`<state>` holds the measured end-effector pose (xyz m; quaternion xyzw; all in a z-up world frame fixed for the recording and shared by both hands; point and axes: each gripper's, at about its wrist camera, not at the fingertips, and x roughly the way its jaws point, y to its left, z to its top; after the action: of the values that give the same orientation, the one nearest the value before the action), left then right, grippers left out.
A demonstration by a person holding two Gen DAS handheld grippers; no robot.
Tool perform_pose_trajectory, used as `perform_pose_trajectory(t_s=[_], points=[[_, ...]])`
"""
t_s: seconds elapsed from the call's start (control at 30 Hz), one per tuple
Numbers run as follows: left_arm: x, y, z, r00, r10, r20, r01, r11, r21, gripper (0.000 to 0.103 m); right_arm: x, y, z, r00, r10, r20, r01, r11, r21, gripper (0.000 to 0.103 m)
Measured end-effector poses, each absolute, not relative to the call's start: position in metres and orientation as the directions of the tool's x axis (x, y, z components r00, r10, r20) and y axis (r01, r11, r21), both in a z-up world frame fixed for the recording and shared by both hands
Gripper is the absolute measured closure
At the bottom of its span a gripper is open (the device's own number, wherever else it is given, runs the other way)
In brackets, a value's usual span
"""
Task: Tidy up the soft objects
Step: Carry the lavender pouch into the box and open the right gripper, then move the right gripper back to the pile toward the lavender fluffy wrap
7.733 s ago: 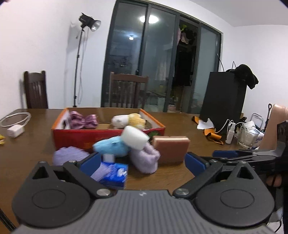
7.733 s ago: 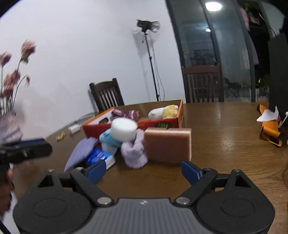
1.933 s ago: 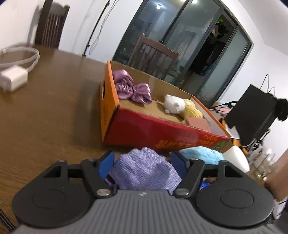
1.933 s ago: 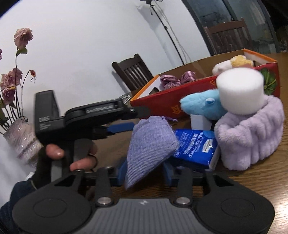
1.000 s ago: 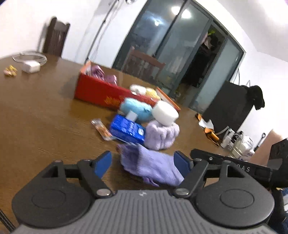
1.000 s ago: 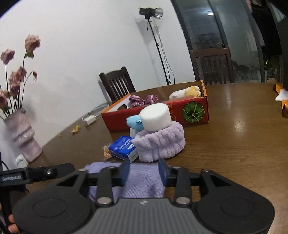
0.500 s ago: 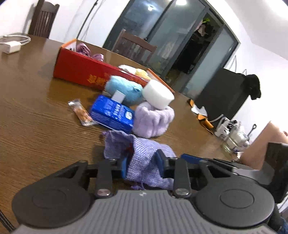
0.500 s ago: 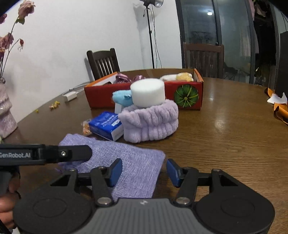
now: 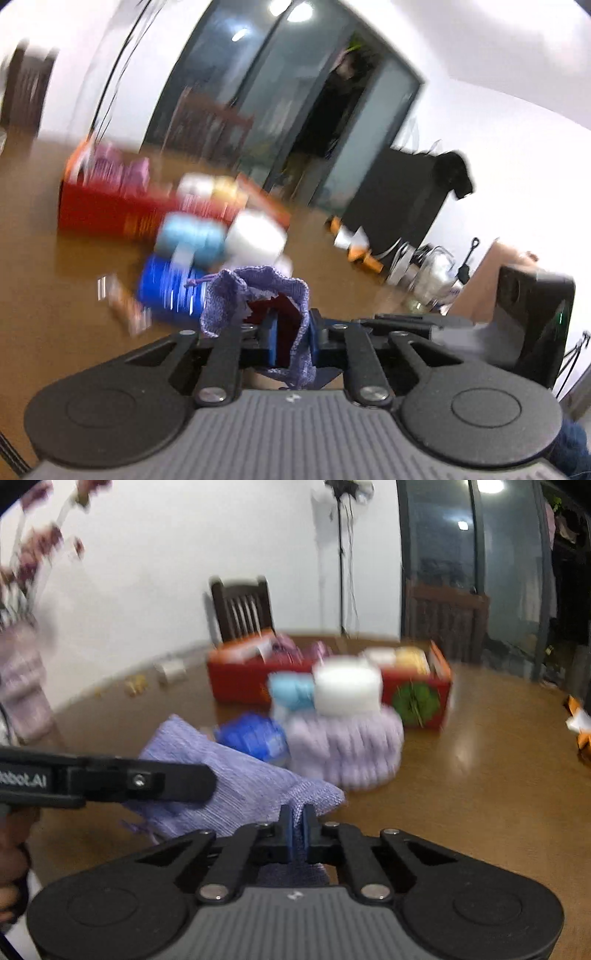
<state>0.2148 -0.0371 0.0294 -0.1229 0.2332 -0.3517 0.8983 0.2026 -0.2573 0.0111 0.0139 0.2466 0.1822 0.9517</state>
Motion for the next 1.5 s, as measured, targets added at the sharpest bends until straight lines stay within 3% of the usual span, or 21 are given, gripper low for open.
perform_pose_trajectory(t_s=[0.17, 0.3, 0.5, 0.63, 0.67, 0.7, 0.73, 0.8, 0.87, 0.93, 1.17, 1.4, 1.5], points=[[0.269, -0.022, 0.078, 0.676, -0.674, -0.297, 0.574, 0.735, -0.362, 0.088, 0.244, -0.262, 0.071, 0.844, 0.410, -0.346, -0.399, 0.911, 0.106, 0.098], [0.348, -0.012, 0.096, 0.697, -0.646, -0.312, 0.527, 0.756, -0.388, 0.088, 0.323, -0.249, 0.098, 0.835, 0.430, -0.343, -0.436, 0.898, 0.063, 0.098], [0.451, -0.007, 0.079, 0.727, -0.530, -0.437, 0.400, 0.844, -0.358, 0.088, 0.462, -0.221, 0.080, 0.749, 0.441, -0.494, -0.434, 0.890, 0.136, 0.098], [0.475, -0.015, 0.055, 0.713, -0.454, -0.535, 0.375, 0.891, -0.256, 0.087, 0.510, -0.198, 0.051, 0.654, 0.433, -0.620, -0.444, 0.884, 0.149, 0.098], [0.476, -0.016, 0.048, 0.706, -0.443, -0.552, 0.375, 0.896, -0.239, 0.086, 0.514, -0.194, 0.045, 0.634, 0.424, -0.646, -0.448, 0.883, 0.140, 0.098], [0.478, -0.014, 0.044, 0.702, -0.433, -0.565, 0.372, 0.900, -0.228, 0.075, 0.519, -0.190, 0.041, 0.616, 0.416, -0.669, -0.450, 0.883, 0.134, 0.097], [0.478, -0.014, 0.042, 0.699, -0.423, -0.577, 0.367, 0.904, -0.217, 0.067, 0.520, -0.188, 0.037, 0.602, 0.410, -0.685, -0.455, 0.881, 0.128, 0.094], [0.478, -0.009, 0.040, 0.702, -0.413, -0.580, 0.361, 0.909, -0.210, 0.060, 0.522, -0.185, 0.034, 0.579, 0.407, -0.706, -0.463, 0.878, 0.126, 0.086], [0.477, -0.003, 0.043, 0.706, -0.411, -0.577, 0.358, 0.910, -0.210, 0.054, 0.518, -0.185, 0.035, 0.559, 0.414, -0.719, -0.471, 0.872, 0.136, 0.086], [0.471, 0.001, 0.050, 0.711, -0.410, -0.571, 0.358, 0.910, -0.207, 0.043, 0.514, -0.187, 0.042, 0.561, 0.419, -0.714, -0.478, 0.868, 0.135, 0.076], [0.437, 0.022, 0.091, 0.770, -0.359, -0.527, 0.322, 0.932, -0.165, 0.035, 0.475, -0.209, 0.107, 0.662, 0.419, -0.621, -0.475, 0.876, 0.084, 0.060], [0.377, 0.031, 0.143, 0.847, -0.319, -0.425, 0.309, 0.947, -0.094, 0.021, 0.406, -0.249, 0.173, 0.783, 0.369, -0.501, -0.411, 0.911, 0.028, 0.045], [0.349, 0.027, 0.156, 0.875, -0.299, -0.381, 0.296, 0.953, -0.068, 0.019, 0.376, -0.261, 0.182, 0.810, 0.353, -0.468, -0.391, 0.920, 0.017, 0.034]])
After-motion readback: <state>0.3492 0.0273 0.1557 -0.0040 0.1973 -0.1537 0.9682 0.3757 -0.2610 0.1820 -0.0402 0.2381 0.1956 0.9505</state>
